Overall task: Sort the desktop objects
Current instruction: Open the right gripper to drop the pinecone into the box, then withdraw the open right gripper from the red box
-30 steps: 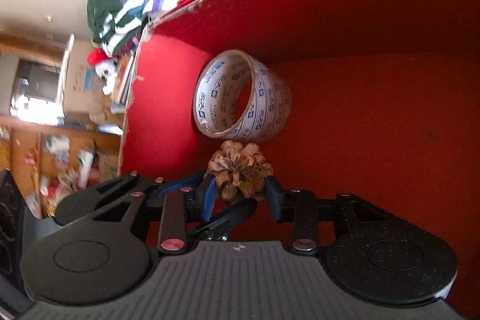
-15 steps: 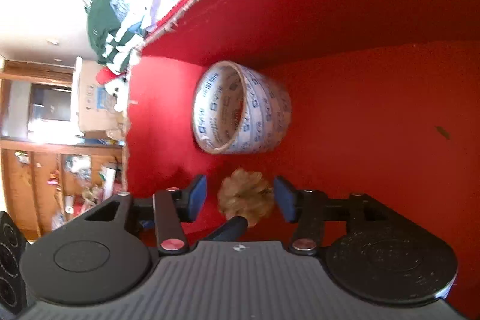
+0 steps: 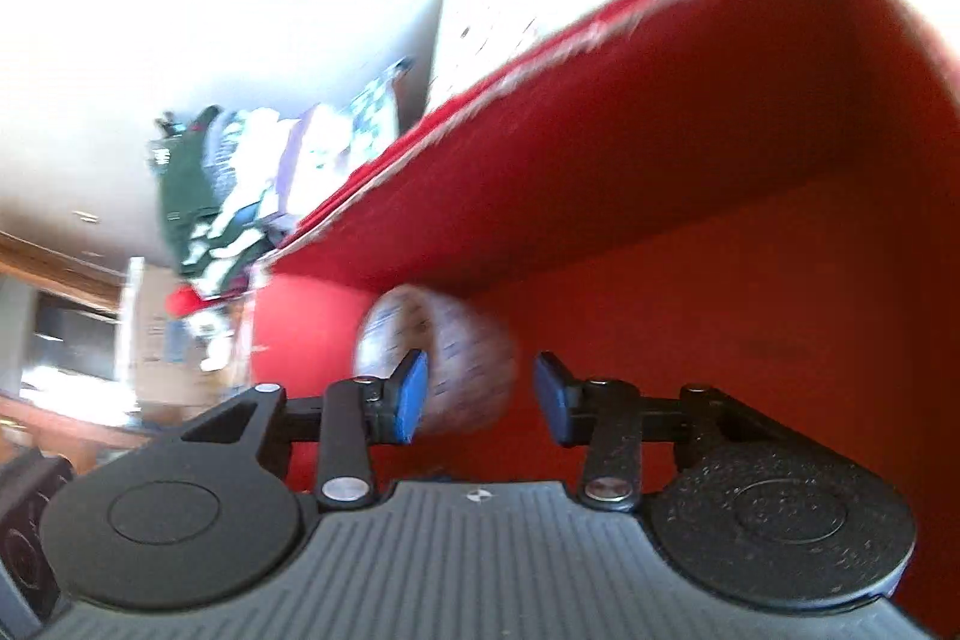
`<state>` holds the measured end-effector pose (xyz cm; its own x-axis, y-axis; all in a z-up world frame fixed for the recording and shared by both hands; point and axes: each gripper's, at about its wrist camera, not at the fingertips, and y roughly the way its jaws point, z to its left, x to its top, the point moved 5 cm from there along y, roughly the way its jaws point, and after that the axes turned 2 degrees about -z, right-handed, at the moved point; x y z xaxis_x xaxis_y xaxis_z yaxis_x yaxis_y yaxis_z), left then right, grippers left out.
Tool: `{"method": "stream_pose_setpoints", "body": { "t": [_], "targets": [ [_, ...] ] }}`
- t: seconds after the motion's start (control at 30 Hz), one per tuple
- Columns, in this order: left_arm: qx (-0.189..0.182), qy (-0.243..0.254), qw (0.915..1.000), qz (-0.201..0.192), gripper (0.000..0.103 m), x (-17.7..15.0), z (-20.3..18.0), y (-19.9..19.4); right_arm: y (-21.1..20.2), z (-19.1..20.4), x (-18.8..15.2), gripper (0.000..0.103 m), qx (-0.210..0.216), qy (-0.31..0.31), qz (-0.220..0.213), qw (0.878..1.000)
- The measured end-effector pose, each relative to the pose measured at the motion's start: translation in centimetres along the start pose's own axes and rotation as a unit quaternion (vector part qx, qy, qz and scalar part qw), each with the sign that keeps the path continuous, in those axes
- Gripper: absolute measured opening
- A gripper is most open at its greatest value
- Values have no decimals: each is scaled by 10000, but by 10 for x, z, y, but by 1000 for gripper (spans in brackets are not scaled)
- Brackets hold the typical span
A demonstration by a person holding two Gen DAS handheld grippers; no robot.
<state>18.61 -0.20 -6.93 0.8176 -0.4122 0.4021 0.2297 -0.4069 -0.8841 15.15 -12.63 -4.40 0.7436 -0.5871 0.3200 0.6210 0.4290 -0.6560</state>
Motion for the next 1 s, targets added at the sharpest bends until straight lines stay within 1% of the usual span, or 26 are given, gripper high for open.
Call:
{"method": "stream_pose_setpoints", "body": {
  "t": [0.03, 0.07, 0.13, 0.23, 0.3, 0.4, 0.43, 0.47, 0.5, 0.53, 0.7, 0.83, 0.87, 0.9, 1.0],
  "targets": [
    [-36, -44, 10000, 42, 35, 2, 1, 2, -2, -3, 2, 44, -125, -60, -27, 9999],
    [32, -121, 9999, 57, 39, 5, 3, 2, -2, -6, 3, 44, -158, -56, 13, 9999],
    [400, -201, 9987, 263, 39, 8, 11, 10, 1, -16, 4, 43, -77, 164, 165, 9997],
    [537, -321, 9972, 408, 43, 10, 18, 14, 12, -27, 5, 41, 217, 542, 508, 9970],
    [651, -376, 9957, 532, 43, 10, 24, 17, 7, -27, 6, 41, 198, 529, 391, 9976],
    [637, -525, 9941, 698, 45, 8, 36, 19, 6, -29, 6, 40, 202, 452, 368, 9981],
    [716, -548, 9934, 709, 49, 8, 39, 18, 5, -31, 6, 40, 197, 486, 338, 9981],
    [875, -518, 9925, 683, 54, 8, 41, 17, 10, -18, 4, 40, 190, 527, 323, 9979],
    [986, -470, 9919, 654, 53, 8, 43, 17, 12, -17, 4, 40, 179, 544, 321, 9978],
    [961, -407, 9923, 663, 59, 7, 41, 17, 15, -14, 5, 40, 162, 538, 319, 9979],
    [1058, -335, 9924, 531, 59, 8, 37, 15, 17, -10, 5, 41, 165, 481, 323, 9982],
    [1312, -191, 9903, 413, 59, 9, 35, 15, 20, -6, 4, 41, 168, 367, 342, 9986],
    [1379, -136, 9897, 365, 59, 9, 30, 13, 20, -5, 4, 41, 162, 349, 350, 9986],
    [1429, -86, 9892, 307, 59, 11, 33, 12, 21, -6, 4, 41, 157, 339, 365, 9986],
    [1504, -17, 9884, 207, 59, 12, 33, 13, 22, -6, 5, 41, 143, 306, 410, 9986]
  ]
}}
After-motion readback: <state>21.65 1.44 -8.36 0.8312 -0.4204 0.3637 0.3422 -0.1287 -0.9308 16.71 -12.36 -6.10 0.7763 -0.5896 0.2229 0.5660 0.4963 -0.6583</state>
